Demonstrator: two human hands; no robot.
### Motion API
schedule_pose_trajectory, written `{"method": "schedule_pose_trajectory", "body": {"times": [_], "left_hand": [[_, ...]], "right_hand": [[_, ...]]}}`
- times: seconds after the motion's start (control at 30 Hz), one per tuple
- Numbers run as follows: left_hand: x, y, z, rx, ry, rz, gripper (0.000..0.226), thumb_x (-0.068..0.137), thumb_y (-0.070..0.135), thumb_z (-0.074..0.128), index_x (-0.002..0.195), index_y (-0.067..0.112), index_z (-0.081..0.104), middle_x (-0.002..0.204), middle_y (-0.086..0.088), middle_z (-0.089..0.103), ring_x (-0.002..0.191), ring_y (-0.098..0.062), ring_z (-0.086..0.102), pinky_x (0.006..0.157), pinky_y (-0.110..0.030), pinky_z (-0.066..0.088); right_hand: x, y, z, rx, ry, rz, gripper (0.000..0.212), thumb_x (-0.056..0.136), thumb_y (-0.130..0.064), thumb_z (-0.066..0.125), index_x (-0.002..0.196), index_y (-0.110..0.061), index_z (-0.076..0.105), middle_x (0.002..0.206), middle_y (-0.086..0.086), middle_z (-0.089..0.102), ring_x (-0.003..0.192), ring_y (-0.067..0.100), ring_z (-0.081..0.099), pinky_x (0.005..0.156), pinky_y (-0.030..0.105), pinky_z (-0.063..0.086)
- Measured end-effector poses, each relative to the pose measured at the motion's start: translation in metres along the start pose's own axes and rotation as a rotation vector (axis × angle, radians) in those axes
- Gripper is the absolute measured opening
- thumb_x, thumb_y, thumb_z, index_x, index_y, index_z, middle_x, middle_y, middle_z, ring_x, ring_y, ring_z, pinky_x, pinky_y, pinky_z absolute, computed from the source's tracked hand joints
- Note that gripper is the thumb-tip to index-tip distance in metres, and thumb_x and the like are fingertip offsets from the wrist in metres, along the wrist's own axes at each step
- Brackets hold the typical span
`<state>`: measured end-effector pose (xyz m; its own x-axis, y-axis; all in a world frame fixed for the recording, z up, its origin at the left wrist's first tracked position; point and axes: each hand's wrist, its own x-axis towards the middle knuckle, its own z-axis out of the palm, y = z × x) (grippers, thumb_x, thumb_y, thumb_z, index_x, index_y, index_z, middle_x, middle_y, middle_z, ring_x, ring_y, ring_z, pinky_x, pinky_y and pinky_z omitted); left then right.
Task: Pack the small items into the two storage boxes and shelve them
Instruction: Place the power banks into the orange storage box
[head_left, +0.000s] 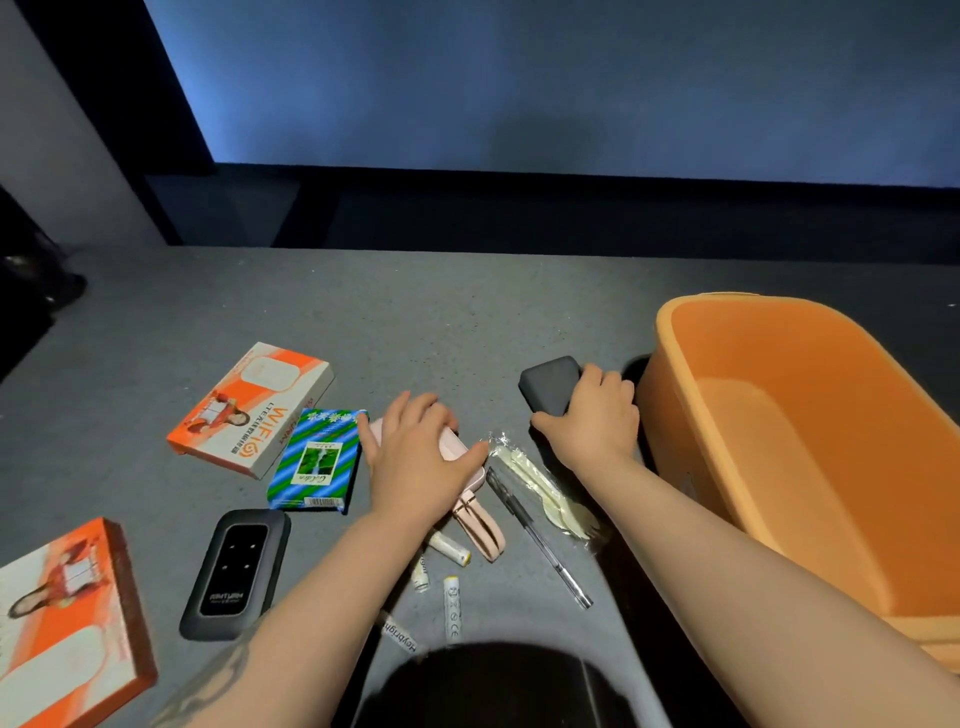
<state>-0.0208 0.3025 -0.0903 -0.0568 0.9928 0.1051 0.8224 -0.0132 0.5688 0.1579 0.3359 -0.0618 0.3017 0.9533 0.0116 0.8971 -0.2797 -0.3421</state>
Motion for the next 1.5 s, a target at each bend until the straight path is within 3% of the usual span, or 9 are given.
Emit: {"method": "schedule_pose_trajectory", "body": {"times": [0.07, 0.17, 0.3, 0.4, 0.5, 0.73, 0.9, 0.97, 1.5], "left_hand": [[0.002, -0.002, -0.001, -0.018, 0.012, 0.036, 0.047, 0.064, 0.058, 0.057, 0.104, 0.033, 0.058, 0.133, 0.013, 0.046, 0.138, -0.014, 0.023, 0.114, -0.048, -0.003], [-0.001, -0.001, -0.005, -0.042, 0.02, -0.084, 0.091, 0.057, 0.05, 0.066, 0.139, 0.031, 0.034, 0.153, -0.001, 0.02, 0.142, -0.021, 0.012, 0.116, -0.041, 0.008], [-0.016, 0.012, -0.003, -0.12, 0.091, -0.339, 0.113, 0.055, 0.046, 0.079, 0.146, 0.021, 0.017, 0.154, -0.009, 0.008, 0.139, -0.03, 0.01, 0.11, -0.045, 0.021], [-0.018, 0.016, 0.003, -0.152, 0.106, -0.363, 0.111, 0.057, 0.05, 0.081, 0.145, 0.018, 0.02, 0.154, -0.011, 0.008, 0.136, -0.034, 0.014, 0.107, -0.046, 0.025], [-0.018, 0.014, 0.005, -0.191, 0.127, -0.327, 0.096, 0.061, 0.032, 0.078, 0.142, 0.02, 0.029, 0.155, -0.012, 0.009, 0.136, -0.035, 0.016, 0.103, -0.044, 0.031], [-0.018, 0.025, -0.022, -0.286, 0.166, -0.152, 0.088, 0.054, 0.025, 0.08, 0.133, 0.01, 0.044, 0.127, -0.014, 0.049, 0.116, -0.033, 0.046, 0.094, -0.044, 0.04], [-0.031, 0.085, -0.038, -0.409, 0.174, 0.02, 0.086, 0.061, 0.01, 0.082, 0.137, 0.015, 0.042, 0.139, -0.005, 0.043, 0.127, -0.021, 0.04, 0.1, -0.031, 0.033], [-0.039, 0.11, -0.036, -0.466, 0.139, 0.057, 0.089, 0.06, 0.012, 0.082, 0.138, 0.024, 0.041, 0.145, 0.0, 0.039, 0.134, -0.017, 0.035, 0.107, -0.035, 0.032], [-0.038, 0.192, -0.015, -0.547, 0.108, 0.107, 0.091, 0.056, 0.018, 0.083, 0.133, 0.04, 0.04, 0.137, 0.011, 0.044, 0.124, -0.012, 0.041, 0.097, -0.042, 0.045]], "right_hand": [[-0.006, -0.003, -0.004, 0.061, 0.061, -0.017, 0.079, 0.074, -0.045, 0.072, 0.136, -0.011, 0.039, 0.129, 0.01, 0.046, 0.122, 0.029, 0.037, 0.098, 0.038, 0.034], [-0.016, -0.009, -0.016, 0.171, 0.12, -0.059, 0.084, 0.071, -0.047, 0.073, 0.141, -0.015, 0.037, 0.129, 0.006, 0.045, 0.124, 0.026, 0.036, 0.103, 0.039, 0.033], [-0.04, -0.013, -0.034, 0.21, 0.114, -0.123, 0.084, 0.07, -0.05, 0.073, 0.14, -0.019, 0.038, 0.128, 0.002, 0.046, 0.123, 0.023, 0.036, 0.101, 0.037, 0.033], [-0.061, -0.012, -0.05, 0.241, 0.104, -0.152, 0.083, 0.069, -0.049, 0.074, 0.139, -0.021, 0.04, 0.127, 0.001, 0.047, 0.123, 0.021, 0.036, 0.102, 0.035, 0.033], [-0.081, -0.009, -0.075, 0.343, 0.099, -0.166, 0.082, 0.065, -0.047, 0.077, 0.136, -0.025, 0.043, 0.124, -0.005, 0.048, 0.12, 0.016, 0.038, 0.101, 0.033, 0.037], [-0.097, 0.033, -0.154, 0.62, 0.148, -0.111, 0.077, 0.057, -0.044, 0.085, 0.127, -0.034, 0.052, 0.114, -0.016, 0.051, 0.108, 0.005, 0.048, 0.086, 0.025, 0.045], [-0.077, 0.089, -0.185, 0.45, 0.195, -0.104, 0.072, 0.056, -0.047, 0.083, 0.121, -0.036, 0.056, 0.112, -0.012, 0.055, 0.101, 0.007, 0.053, 0.075, 0.027, 0.049], [-0.066, 0.112, -0.183, 0.374, 0.161, -0.085, 0.072, 0.056, -0.047, 0.082, 0.121, -0.034, 0.056, 0.112, -0.01, 0.054, 0.101, 0.011, 0.053, 0.071, 0.029, 0.051], [0.066, 0.154, -0.134, -0.193, -0.37, -0.488, 0.086, 0.059, -0.031, 0.089, 0.134, -0.022, 0.049, 0.13, -0.001, 0.051, 0.12, 0.021, 0.046, 0.099, 0.042, 0.045]]}}
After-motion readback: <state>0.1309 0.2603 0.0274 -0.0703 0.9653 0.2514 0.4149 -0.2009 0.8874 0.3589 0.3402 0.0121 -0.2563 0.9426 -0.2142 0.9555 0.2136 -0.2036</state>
